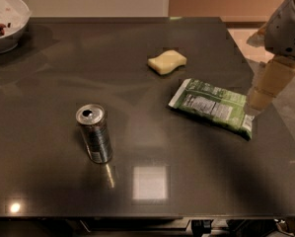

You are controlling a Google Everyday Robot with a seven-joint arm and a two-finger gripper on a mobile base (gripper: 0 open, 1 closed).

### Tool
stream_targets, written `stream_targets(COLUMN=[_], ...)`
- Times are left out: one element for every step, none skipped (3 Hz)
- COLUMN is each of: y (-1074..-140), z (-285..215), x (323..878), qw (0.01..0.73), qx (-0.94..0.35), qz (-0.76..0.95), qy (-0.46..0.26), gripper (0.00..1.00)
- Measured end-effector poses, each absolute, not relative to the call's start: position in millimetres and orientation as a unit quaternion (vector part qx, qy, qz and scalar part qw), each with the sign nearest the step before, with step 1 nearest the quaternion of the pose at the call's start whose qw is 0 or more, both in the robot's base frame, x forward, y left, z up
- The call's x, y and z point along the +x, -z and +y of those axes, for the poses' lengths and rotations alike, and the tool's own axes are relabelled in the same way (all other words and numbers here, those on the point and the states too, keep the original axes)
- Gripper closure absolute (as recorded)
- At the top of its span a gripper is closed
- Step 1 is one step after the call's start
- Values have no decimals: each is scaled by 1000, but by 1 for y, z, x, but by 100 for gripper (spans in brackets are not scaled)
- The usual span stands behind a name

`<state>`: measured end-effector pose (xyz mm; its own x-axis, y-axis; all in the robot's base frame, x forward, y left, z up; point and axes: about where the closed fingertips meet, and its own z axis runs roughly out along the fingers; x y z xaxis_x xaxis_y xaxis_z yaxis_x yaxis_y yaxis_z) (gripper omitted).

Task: Move sponge near redbull can

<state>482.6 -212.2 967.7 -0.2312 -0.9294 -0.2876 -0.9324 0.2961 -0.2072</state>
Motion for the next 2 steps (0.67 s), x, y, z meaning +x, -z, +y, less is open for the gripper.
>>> stream_targets(y=[-953,-941], z=[-202,-193], x=[524,559], qw=[200,219], qx=[-588,-584], qz=[783,779], qy=[-36,-59], gripper=[0,0])
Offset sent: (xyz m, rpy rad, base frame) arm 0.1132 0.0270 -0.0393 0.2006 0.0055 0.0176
